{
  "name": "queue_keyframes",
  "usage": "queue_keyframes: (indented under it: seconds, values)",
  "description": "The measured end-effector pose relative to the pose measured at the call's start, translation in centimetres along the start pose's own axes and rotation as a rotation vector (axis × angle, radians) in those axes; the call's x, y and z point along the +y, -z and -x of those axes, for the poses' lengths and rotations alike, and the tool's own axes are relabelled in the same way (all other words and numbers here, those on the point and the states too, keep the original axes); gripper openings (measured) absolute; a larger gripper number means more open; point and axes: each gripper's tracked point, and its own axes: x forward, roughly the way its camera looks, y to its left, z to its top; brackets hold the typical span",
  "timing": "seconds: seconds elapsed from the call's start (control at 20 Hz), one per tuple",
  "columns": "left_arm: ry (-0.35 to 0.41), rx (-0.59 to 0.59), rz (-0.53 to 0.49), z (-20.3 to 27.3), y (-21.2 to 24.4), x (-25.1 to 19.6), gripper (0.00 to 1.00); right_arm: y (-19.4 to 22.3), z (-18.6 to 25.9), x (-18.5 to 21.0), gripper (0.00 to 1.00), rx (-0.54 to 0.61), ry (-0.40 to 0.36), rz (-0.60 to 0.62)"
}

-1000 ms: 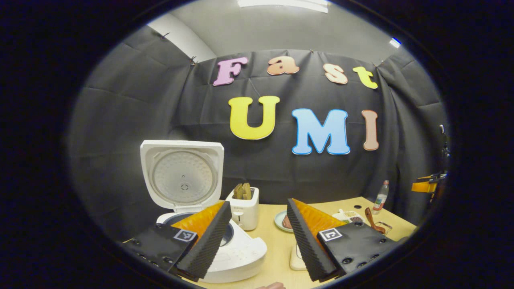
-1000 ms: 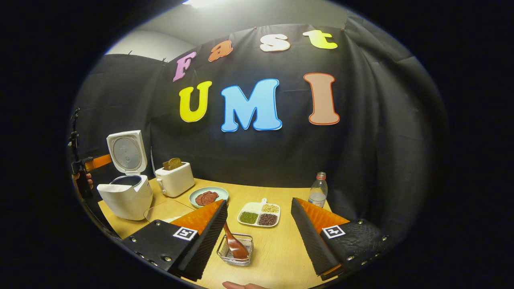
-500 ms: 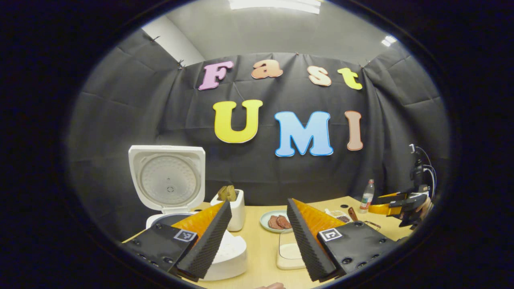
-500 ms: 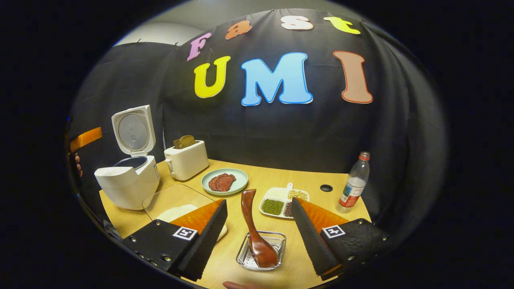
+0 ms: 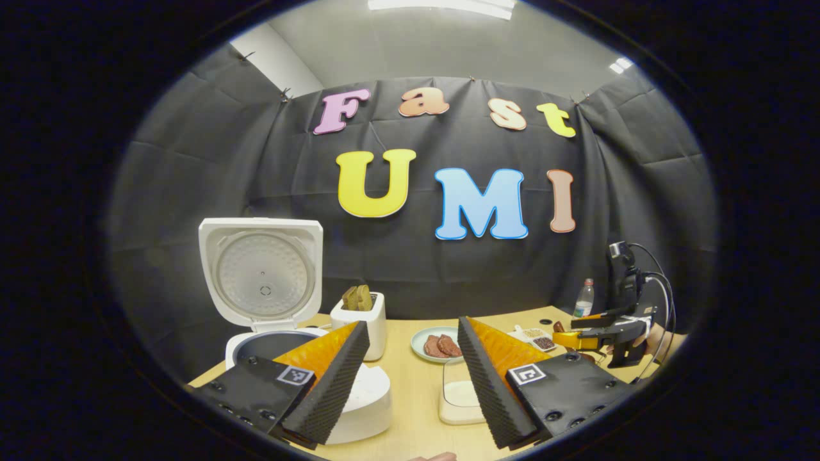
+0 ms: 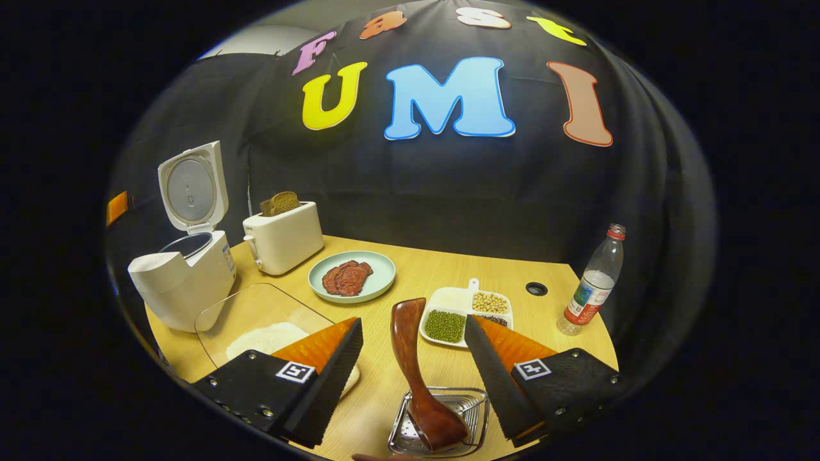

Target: Close the left gripper, press the button to open the rice cooker; take a wooden spoon from the chopstick holder with the right hand, scoop a spoonful of rice and pour it into the rice cooker, then put the wooden spoon back into the chopstick holder.

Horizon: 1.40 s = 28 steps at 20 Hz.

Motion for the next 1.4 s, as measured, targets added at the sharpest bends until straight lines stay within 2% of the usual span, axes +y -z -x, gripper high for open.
queue_keyframes:
  seconds: [0.25, 0.3, 0.35, 0.4, 0.45, 0.5, 0.55, 0.65, 0.95, 1.05, 1.1, 1.2, 1.25, 1.4]
  values:
    - [0.004, -0.005, 0.009, 0.3, 0.4, 0.2, 0.95, 0.4, -2.8, 0.4, 0.97, 0.041, 0.021, -0.022]
    - [0.004, -0.005, 0.008, 0.2, 0.4, 0.2, 0.95, 0.7, -3.2, 0.5, 0.91, 0.066, 0.026, -0.031]
    - [0.003, -0.003, 0.005, 0.2, 0.6, 0.3, 0.95, 0.8, -3.5, 0.4, 0.90, 0.075, 0.026, -0.048]
    - [0.002, 0.000, 0.005, 0.2, 0.8, 0.4, 0.96, 0.5, -3.5, 0.4, 0.80, 0.065, 0.029, -0.054]
    - [0.003, 0.003, 0.006, 0.1, 1.0, 0.3, 0.96, 0.4, -3.3, -0.1, 0.75, 0.061, 0.054, -0.037]
    - [0.004, 0.006, 0.007, 0.0, 1.2, 0.3, 0.96, 0.0, -2.3, -0.9, 0.53, 0.061, 0.090, -0.036]
    - [0.004, 0.008, 0.008, -0.1, 1.4, 0.2, 0.96, -0.4, -2.1, -0.7, 0.30, 0.053, 0.080, -0.048]
    - [0.005, 0.009, 0.010, -0.2, 1.6, 0.2, 0.95, -0.6, -0.6, -0.9, 0.29, 0.041, 0.049, -0.072]
    - [0.013, 0.007, 0.011, -0.2, 1.7, -0.2, 0.96, -0.5, 5.1, -1.7, 0.29, -0.019, -0.001, -0.046]
    - [0.013, 0.005, 0.003, -0.1, 1.7, -0.3, 0.96, -0.2, 6.5, -1.7, 0.29, -0.043, -0.032, -0.091]
    - [0.012, 0.005, 0.003, -0.1, 1.7, -0.3, 0.96, -0.1, 6.9, -1.9, 0.19, -0.063, -0.040, -0.128]
    - [0.018, 0.005, 0.005, -0.1, 1.6, -0.6, 0.96, 0.3, 6.9, -2.5, 0.19, -0.095, -0.055, -0.154]
    - [0.017, 0.004, 0.005, -0.2, 1.7, -0.6, 0.96, 0.1, 7.1, -2.3, 0.10, -0.108, -0.059, -0.167]
    - [0.014, 0.010, -0.001, -0.2, 1.9, -0.6, 0.96, -0.2, 7.3, -2.2, 0.10, -0.140, -0.076, -0.191]
